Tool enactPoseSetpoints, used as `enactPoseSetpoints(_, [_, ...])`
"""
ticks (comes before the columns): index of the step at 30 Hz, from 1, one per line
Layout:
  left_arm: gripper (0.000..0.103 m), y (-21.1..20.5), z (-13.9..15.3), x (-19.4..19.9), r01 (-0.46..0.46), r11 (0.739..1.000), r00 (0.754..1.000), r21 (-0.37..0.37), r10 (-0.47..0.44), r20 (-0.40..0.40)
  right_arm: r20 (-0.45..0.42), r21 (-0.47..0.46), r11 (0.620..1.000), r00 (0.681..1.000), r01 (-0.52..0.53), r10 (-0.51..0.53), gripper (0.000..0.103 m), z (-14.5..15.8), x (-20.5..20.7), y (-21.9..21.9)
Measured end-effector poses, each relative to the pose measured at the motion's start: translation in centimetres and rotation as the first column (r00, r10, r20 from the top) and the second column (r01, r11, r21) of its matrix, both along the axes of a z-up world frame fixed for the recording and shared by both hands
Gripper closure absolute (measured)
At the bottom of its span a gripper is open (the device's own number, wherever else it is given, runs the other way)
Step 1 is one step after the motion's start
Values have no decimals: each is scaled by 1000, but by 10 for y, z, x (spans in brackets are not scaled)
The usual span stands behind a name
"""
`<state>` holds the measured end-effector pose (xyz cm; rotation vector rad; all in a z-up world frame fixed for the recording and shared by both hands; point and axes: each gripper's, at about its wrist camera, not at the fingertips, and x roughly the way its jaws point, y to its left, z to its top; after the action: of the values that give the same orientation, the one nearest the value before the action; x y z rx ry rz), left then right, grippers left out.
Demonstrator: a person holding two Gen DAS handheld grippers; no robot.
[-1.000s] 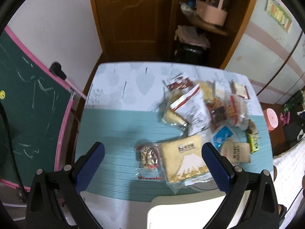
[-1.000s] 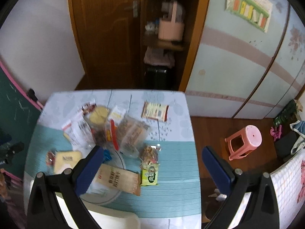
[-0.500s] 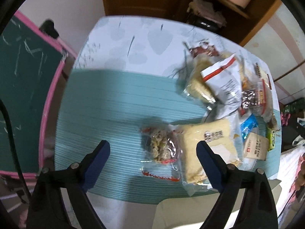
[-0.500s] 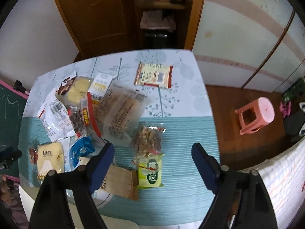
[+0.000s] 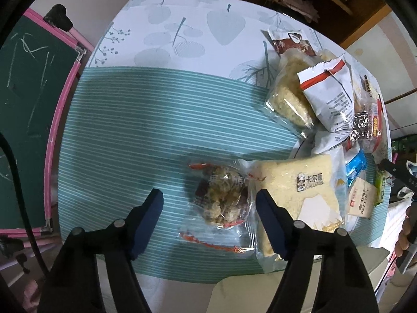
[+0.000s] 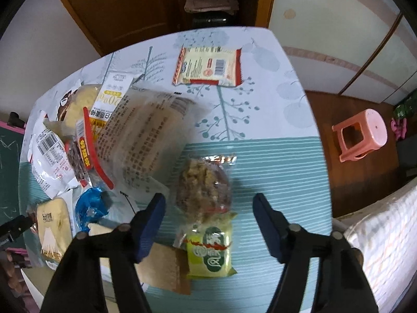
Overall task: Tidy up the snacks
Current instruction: 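Grasp the clear nut packet with the left gripper while the right grasps another nut packet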
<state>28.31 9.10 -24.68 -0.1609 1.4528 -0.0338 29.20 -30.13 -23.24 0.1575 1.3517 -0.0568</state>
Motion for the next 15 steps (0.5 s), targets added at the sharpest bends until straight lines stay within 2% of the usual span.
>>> enactPoseSetpoints(4, [42,-3,-7,1,2,1000,1000,-3,-2,-19,4,-31,999,1000,-23,23,43,-5,1,9])
enactPoseSetpoints(10, [42,-3,-14,-3,12,1000,999,6,-12,-30,-14,-68,997,999,-40,39,43,-8,5,13])
enactPoseSetpoints(15, [42,-6,-17,-2,16,1000,999,16,-15,-29,-42,-46,999,999,-11,9,43,-18,13,9])
